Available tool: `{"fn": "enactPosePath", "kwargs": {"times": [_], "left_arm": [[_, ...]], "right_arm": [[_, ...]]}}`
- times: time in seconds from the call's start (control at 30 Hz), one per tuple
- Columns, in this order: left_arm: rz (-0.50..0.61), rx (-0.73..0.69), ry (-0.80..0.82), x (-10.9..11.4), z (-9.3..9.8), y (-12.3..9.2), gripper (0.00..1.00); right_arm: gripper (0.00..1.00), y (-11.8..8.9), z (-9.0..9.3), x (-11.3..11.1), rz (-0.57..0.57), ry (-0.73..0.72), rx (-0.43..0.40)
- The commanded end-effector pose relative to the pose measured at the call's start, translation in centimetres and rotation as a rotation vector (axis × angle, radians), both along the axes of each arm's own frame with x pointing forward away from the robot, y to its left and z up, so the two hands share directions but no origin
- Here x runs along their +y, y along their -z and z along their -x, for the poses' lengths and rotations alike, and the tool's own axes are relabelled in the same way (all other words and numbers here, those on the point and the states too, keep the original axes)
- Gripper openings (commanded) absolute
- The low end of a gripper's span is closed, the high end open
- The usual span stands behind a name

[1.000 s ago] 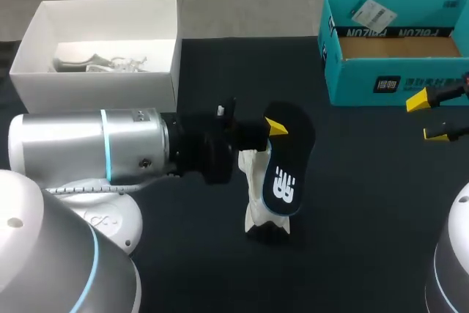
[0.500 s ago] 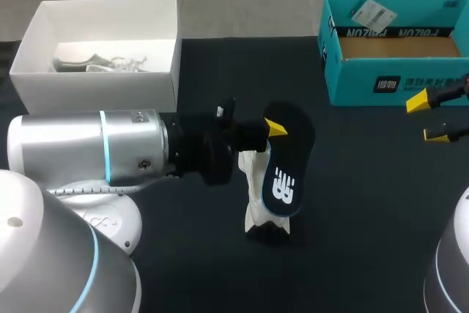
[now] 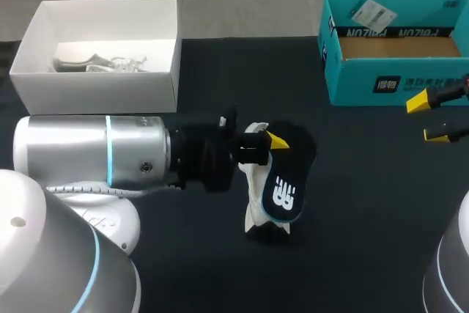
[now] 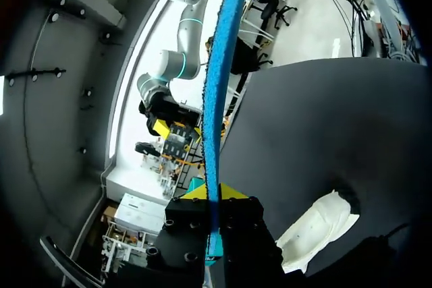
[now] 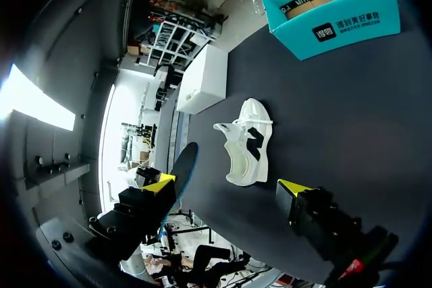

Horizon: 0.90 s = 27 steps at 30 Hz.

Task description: Take the shoe out of the shoebox, open the shoe tongue, remove and reinsert the insole, then place the shoe into the shoebox

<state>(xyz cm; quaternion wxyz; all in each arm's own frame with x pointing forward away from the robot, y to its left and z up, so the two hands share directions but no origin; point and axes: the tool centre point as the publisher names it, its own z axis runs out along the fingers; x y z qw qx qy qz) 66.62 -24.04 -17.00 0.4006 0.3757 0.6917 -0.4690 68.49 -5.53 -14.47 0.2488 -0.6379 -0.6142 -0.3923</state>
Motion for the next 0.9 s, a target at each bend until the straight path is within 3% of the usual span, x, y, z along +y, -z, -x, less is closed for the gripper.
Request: {"fn": "enactPosePath", "kwargs": {"times": [0.03,0.2,0.43,0.9], "left_arm": [[0.012,0.129,0.046,2.3,2.2,0.0,0.0],[0.012,0.202,0.061,3.4,3.8,1.0,0.0],[0.034,0.254,0.036,4.2,4.3,3.5,0.0],[0.034,0.254,0.036,4.2,4.3,3.5,0.0]], "right_arm": [[1.0,0.0,0.2,0.1,0.002,0.004,0.0],[1.0,0.0,0.2,0.1,0.002,0.004,0.0],[1.0,0.0,0.2,0.1,0.002,0.004,0.0],[1.0,0.0,0.2,0.1,0.002,0.004,0.0]]}}
